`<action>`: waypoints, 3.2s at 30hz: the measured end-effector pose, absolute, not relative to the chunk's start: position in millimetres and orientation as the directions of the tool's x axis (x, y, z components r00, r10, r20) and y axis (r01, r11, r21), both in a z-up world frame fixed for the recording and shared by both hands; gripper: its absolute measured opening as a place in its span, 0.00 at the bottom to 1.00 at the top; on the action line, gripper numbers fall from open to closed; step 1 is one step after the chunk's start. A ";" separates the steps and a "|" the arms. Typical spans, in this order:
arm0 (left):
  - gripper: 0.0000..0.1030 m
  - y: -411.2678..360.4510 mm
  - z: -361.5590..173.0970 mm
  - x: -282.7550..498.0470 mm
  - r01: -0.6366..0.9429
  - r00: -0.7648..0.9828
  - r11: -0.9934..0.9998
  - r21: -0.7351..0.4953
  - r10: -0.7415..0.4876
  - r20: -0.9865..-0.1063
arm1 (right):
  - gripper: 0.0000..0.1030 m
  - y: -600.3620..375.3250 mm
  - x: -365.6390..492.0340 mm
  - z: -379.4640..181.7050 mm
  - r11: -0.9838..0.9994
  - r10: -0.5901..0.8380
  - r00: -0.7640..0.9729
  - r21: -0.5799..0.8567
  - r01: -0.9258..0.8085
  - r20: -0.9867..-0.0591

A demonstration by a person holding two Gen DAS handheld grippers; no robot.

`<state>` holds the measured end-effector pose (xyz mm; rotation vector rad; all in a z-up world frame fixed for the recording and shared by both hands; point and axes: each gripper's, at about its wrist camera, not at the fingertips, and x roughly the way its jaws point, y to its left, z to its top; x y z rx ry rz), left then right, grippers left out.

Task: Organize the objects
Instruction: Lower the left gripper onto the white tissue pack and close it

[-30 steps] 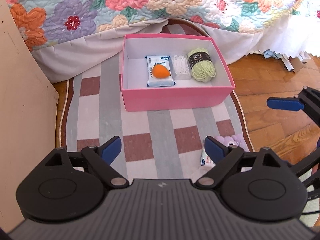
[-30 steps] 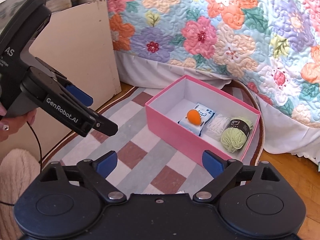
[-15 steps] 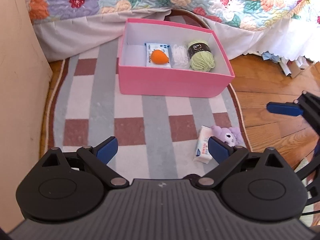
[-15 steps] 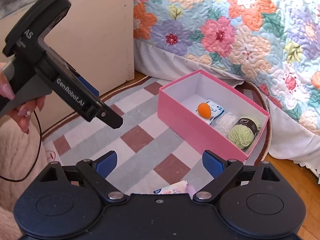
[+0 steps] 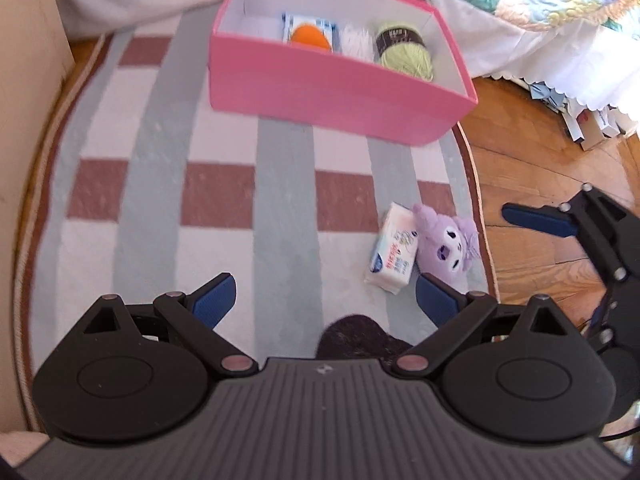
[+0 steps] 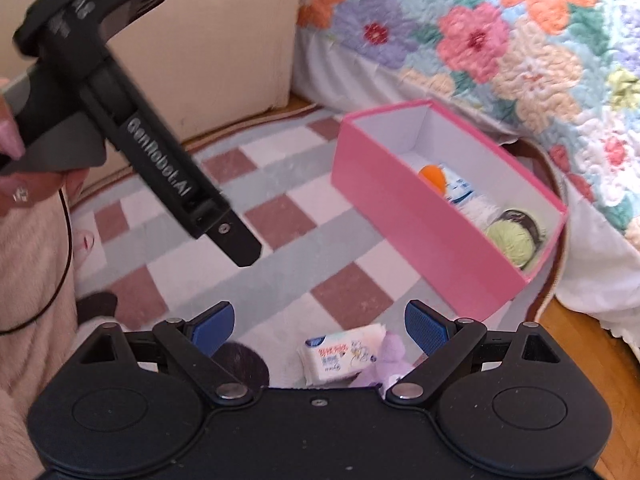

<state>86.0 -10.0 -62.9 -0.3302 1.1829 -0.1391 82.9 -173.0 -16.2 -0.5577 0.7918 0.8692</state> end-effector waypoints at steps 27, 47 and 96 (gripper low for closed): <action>0.79 -37.6 -153.8 104.4 -0.160 0.415 0.802 -0.575 -0.474 -0.777 | 0.92 -150.4 120.7 -118.5 0.139 0.298 0.298 -0.268 -0.953 -0.907; 0.37 -35.2 -193.9 112.8 -0.268 0.406 0.679 -0.683 -0.564 -0.719 | 0.91 -171.0 165.9 -126.7 0.383 0.335 0.098 0.040 -0.923 -0.937; 0.28 17.0 -172.5 115.7 -0.334 0.470 0.803 -0.493 -0.312 -0.826 | 0.55 -147.7 136.0 -130.0 0.688 0.451 0.295 0.118 -0.716 -0.842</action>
